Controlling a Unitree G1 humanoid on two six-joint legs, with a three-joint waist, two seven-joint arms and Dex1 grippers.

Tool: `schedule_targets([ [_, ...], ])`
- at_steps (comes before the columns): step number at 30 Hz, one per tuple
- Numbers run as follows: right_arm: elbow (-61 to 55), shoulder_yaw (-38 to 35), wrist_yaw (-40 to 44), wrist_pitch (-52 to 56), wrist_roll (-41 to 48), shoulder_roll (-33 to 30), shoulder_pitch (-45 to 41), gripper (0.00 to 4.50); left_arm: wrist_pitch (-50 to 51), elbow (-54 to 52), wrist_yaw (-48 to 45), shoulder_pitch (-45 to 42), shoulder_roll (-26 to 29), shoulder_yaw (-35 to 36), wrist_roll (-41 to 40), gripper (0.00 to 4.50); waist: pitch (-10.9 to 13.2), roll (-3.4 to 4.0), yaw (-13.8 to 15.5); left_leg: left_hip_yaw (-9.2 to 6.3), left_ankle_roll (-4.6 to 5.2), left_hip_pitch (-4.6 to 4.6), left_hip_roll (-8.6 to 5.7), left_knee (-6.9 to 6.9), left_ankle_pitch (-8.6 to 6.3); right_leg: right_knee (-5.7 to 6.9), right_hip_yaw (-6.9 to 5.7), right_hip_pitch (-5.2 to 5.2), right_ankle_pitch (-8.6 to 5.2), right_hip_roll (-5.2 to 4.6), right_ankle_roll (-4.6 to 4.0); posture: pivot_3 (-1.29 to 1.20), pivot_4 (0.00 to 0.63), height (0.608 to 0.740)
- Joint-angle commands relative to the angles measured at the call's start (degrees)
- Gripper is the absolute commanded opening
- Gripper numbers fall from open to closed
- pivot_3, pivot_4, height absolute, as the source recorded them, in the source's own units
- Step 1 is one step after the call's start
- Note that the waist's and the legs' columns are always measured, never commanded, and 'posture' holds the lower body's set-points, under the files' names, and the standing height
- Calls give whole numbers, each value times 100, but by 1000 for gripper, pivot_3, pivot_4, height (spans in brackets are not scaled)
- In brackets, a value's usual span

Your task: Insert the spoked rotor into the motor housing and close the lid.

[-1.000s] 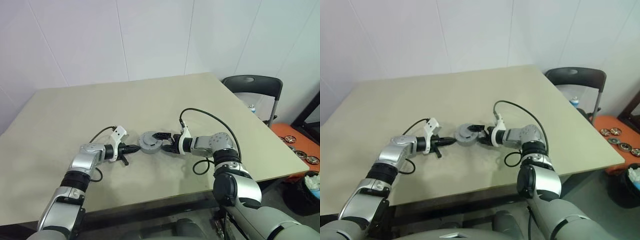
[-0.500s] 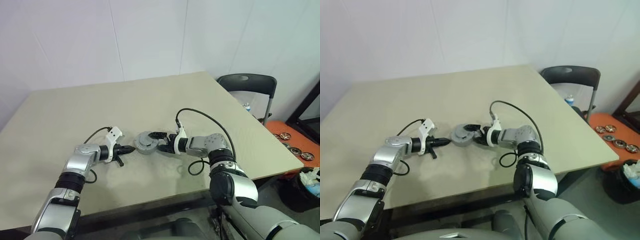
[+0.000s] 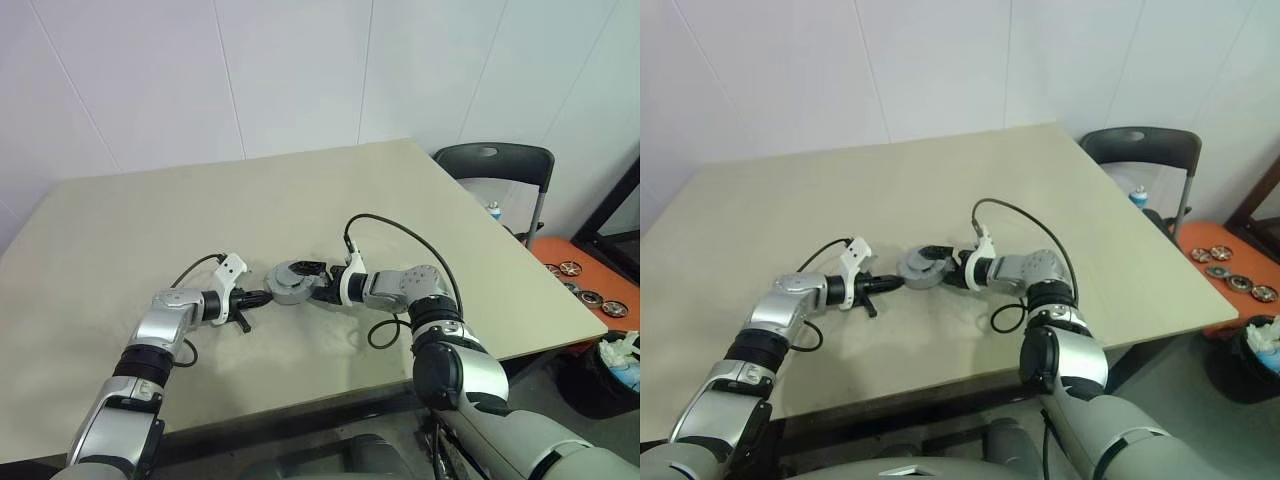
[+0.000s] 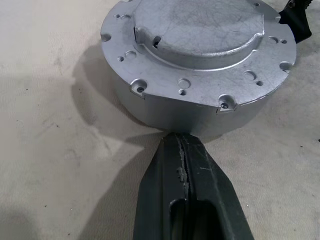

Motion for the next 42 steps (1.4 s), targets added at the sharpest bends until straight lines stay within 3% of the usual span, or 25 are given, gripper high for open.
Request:
schedule_targets([
  [1, 346, 115, -295, -319, -120, 271, -9, 4469, -100, -21, 46, -123, 60, 182, -63, 0, 0, 0, -2, 0, 0, 0, 0, 0, 0, 0, 0, 0, 0, 0, 0, 0, 0, 740],
  [8, 439, 152, -243, -530, -97, 295, -7, 4469, -114, 10, 60, -149, 25, 173, -57, 0, 9, 12, -2, 0, -14, 0, 2, 0, -8, 1, -6, 21, -3, 1, -4, 0, 0, 740],
  [11, 450, 196, -285, -610, -140, 330, 21, 3872, -111, 24, 64, -169, 0, 163, -54, 0, 8, 11, 0, 0, -10, 4, 2, 1, -6, 1, -6, 19, -2, 1, -3, 0, 0, 740],
  [16, 496, 223, -329, -762, -162, 323, 52, 2265, -108, 17, 79, -162, -5, 175, -64, 0, 10, 21, 13, 0, 0, 5, -2, 3, 0, 1, -5, 4, 3, -3, -5, 0, 0, 740],
  [17, 503, 232, -322, -774, -157, 322, 52, 2188, -106, 12, 80, -157, -3, 177, -65, 0, 9, 22, 20, 0, -1, 4, -6, 2, 0, 1, -4, 4, 4, -7, -6, 0, 0, 740],
  [42, 855, -89, -383, -1034, 139, 370, -125, 2131, 126, -331, 225, 91, 143, 505, -280, 0, 11, 24, 0, -1, -13, -1, -8, -2, -8, -5, 2, -12, 4, -5, -6, 0, 0, 740],
])
